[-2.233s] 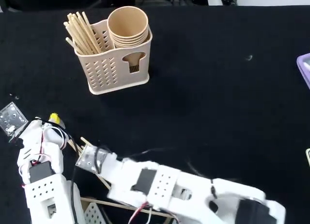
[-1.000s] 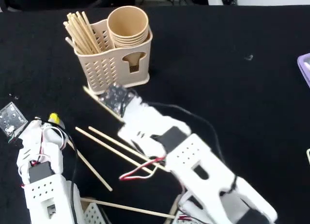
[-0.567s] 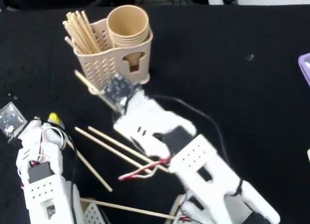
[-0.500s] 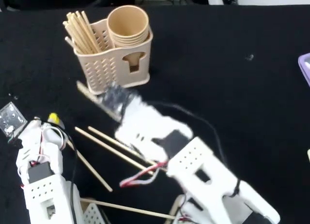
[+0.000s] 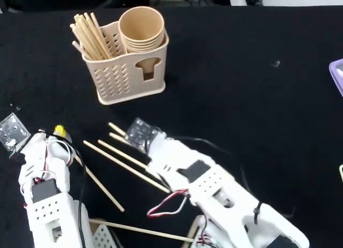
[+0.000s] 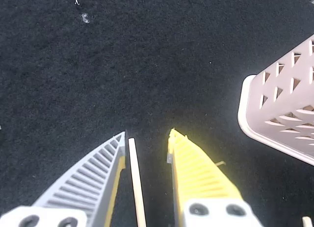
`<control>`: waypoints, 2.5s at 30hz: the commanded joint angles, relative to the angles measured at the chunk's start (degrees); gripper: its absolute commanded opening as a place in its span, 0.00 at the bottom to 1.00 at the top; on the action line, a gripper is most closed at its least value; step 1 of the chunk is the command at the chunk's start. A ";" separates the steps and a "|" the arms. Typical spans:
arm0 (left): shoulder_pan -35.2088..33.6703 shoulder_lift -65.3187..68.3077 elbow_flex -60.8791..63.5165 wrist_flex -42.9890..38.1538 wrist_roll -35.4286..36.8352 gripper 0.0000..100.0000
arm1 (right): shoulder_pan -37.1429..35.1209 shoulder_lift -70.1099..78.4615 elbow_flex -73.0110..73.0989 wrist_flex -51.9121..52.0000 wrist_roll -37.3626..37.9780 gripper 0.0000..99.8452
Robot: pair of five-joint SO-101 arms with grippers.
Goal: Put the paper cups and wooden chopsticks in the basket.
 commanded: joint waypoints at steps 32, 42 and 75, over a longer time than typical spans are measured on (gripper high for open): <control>-0.48 -0.18 -0.57 -1.05 -0.70 0.15 | -1.76 32.48 -25.89 1.85 -5.10 0.17; -0.48 -0.18 -0.57 -1.05 -0.70 0.15 | 0.79 38.90 -31.96 14.77 3.60 0.01; -0.48 -0.18 -0.57 -1.05 -0.70 0.15 | 4.57 10.59 -61.85 33.85 1.05 0.01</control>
